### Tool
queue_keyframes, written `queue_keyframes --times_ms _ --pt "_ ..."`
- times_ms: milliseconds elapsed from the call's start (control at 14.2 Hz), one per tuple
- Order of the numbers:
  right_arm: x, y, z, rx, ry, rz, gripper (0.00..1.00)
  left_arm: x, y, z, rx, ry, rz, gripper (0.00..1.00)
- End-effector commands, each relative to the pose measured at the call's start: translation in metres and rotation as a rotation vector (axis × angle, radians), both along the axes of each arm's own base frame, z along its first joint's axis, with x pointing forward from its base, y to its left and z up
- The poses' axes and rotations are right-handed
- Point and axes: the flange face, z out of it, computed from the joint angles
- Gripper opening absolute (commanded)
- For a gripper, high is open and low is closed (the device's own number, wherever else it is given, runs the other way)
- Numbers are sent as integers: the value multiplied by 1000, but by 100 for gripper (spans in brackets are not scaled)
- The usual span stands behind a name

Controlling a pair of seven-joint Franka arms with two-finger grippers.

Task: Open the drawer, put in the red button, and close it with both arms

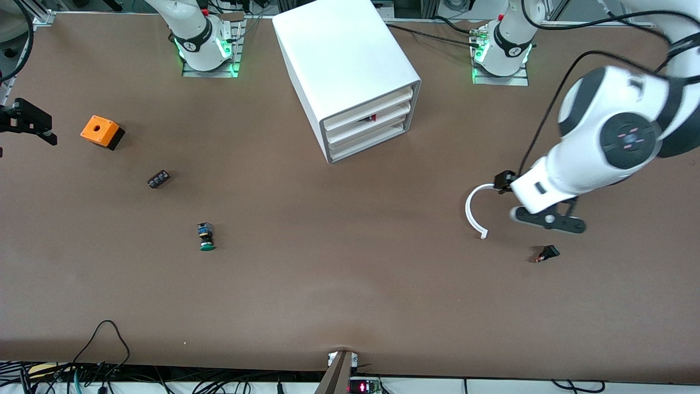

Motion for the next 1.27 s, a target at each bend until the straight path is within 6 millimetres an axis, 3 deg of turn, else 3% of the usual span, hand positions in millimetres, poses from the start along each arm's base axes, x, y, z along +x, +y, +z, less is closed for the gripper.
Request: queue_keyframes --times_ms 0,141,353,424,565,706,1201 --pt "-4 12 7 5 -1 -31 100 -28 30 48 5 -21 47 100" --pt "-5 0 8 4 -2 -53 100 -48 45 65 -29 -30 66 100" --pt "-10 -2 6 7 36 -15 100 -81 58 85 -20 -72 45 100" --pt "-12 -2 4 11 60 -17 100 -87 63 88 -20 -87 52 100" --pt "-18 1 29 10 68 -16 100 -102 72 87 -20 -109 64 100" --pt "-23 0 33 12 92 -19 100 -112 79 80 -23 -141 74 100" --pt "-15 8 19 14 119 -23 100 -105 76 82 -21 -123 81 100"
